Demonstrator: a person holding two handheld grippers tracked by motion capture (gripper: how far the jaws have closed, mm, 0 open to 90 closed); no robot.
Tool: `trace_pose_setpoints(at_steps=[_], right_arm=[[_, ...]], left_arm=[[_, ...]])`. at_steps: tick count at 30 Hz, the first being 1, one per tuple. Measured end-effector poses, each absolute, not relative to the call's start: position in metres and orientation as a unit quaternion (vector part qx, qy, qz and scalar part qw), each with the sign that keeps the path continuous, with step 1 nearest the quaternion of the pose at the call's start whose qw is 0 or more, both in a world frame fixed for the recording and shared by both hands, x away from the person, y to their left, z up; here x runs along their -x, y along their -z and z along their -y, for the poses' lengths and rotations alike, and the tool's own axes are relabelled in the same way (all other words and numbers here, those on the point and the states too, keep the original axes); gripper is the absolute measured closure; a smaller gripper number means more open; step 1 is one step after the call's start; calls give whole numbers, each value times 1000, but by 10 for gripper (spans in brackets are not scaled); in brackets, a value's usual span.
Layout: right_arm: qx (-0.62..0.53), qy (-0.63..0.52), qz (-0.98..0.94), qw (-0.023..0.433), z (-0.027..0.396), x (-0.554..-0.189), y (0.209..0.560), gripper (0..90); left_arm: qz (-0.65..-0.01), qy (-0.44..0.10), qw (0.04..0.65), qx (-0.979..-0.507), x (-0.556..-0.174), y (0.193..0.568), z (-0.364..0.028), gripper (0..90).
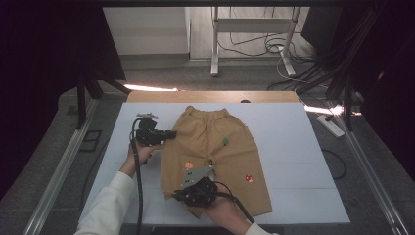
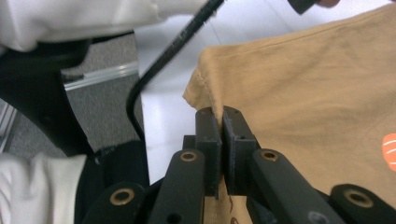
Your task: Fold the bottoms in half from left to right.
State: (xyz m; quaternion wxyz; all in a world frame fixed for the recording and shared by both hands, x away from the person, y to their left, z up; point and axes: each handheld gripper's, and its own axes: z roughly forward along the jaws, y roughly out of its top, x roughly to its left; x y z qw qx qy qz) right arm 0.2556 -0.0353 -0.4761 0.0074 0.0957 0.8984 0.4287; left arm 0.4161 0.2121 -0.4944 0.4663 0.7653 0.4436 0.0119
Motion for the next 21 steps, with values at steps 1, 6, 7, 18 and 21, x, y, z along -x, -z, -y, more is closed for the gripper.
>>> trace_pose_setpoints(at_steps=[1, 6, 7, 18, 21], right_arm=[[-93, -434, -896, 10, 35, -254, 473, 863], [-95, -438, -894, 11, 38, -256, 469, 864], [-99, -438, -894, 8, 39, -257, 469, 864], [-105, -443, -890, 2, 40, -260, 474, 866], [-98, -456, -884, 6, 38, -256, 466, 865]], left_arm=[[-444, -13, 472, -762, -415, 491, -215, 846], [-450, -19, 475, -756, -411, 486, -222, 845], [-451, -18, 474, -756, -411, 487, -223, 845], [-452, -33, 475, -754, -407, 478, -227, 846], [-445, -47, 486, -750, -401, 465, -231, 845]])
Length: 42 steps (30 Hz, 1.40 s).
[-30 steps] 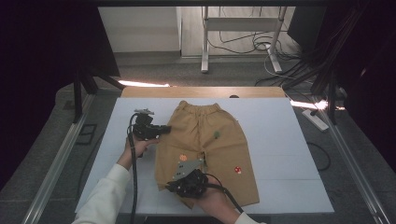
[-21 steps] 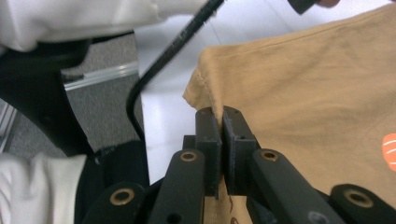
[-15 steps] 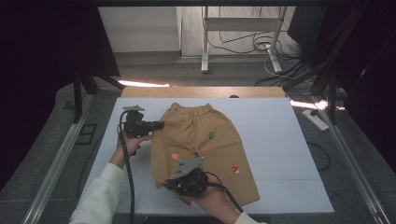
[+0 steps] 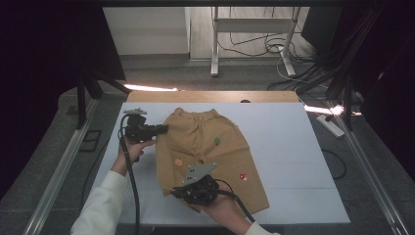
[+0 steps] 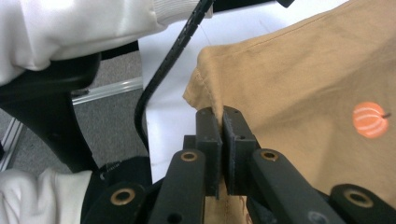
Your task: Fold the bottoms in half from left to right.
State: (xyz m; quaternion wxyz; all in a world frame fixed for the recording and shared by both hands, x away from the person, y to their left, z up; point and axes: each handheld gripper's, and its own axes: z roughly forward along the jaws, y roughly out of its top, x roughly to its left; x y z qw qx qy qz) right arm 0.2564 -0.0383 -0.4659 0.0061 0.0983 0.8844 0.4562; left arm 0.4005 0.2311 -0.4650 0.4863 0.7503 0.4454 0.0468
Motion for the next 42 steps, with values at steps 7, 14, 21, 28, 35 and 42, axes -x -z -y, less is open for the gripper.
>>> trace_pose_setpoints(at_steps=[7, 14, 21, 28, 35, 42], right_arm=[[-109, -452, -885, 7, 44, -258, 468, 866], [-119, -447, -887, 7, 50, -264, 471, 866], [-128, -439, -890, 6, 56, -266, 473, 866], [-135, -427, -894, 7, 60, -268, 478, 866], [-144, -425, -894, 9, 67, -269, 479, 867], [-153, -425, -892, 19, 78, -266, 481, 868]], left_arm=[[-456, -43, 475, -751, -404, 474, -228, 844], [-462, -45, 472, -750, -406, 481, -224, 842], [-458, -53, 470, -752, -406, 483, -217, 842], [-457, -53, 469, -754, -407, 485, -214, 842], [-455, -59, 469, -755, -406, 484, -208, 841], [-446, -61, 469, -760, -406, 482, -198, 839]])
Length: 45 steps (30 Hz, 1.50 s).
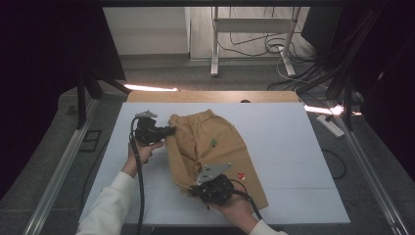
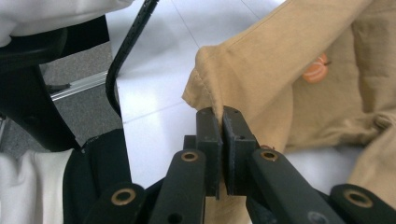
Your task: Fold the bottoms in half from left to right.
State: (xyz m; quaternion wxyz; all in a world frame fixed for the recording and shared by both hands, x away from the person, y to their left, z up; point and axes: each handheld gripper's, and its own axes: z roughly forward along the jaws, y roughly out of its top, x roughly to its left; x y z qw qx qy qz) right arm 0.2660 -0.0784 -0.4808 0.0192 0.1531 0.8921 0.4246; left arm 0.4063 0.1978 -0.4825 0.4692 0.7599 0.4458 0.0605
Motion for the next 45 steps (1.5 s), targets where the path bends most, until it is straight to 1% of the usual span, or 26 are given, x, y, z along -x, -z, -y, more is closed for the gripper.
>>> trace_pose_setpoints(at_steps=[6, 28, 45], right_arm=[[-168, -429, -887, 27, 94, -266, 480, 870], [-163, -439, -883, 33, 104, -258, 472, 870], [-176, -438, -881, 40, 120, -258, 472, 870]], left_arm=[[-441, -64, 470, -762, -407, 483, -189, 838], [-426, -70, 477, -765, -405, 476, -173, 836], [-419, -69, 477, -769, -406, 475, -163, 834]])
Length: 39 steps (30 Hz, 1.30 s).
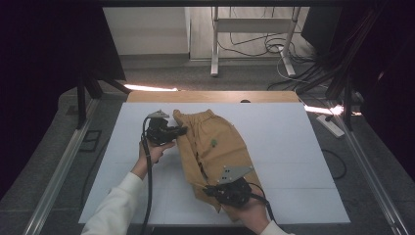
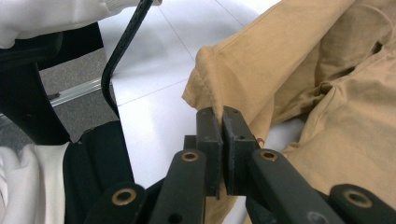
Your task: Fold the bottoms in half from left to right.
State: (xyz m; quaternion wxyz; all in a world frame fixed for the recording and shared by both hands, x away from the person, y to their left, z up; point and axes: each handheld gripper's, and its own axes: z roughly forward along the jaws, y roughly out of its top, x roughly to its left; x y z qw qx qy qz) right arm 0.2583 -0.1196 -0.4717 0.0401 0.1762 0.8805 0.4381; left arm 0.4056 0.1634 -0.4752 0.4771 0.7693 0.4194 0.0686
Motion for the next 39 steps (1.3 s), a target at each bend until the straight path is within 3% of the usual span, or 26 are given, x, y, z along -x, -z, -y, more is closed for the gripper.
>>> trace_pose_setpoints(at_steps=[39], right_arm=[[-216, -434, -873, 49, 164, -252, 475, 869]], left_arm=[[-386, -59, 478, -787, -410, 471, -119, 823]])
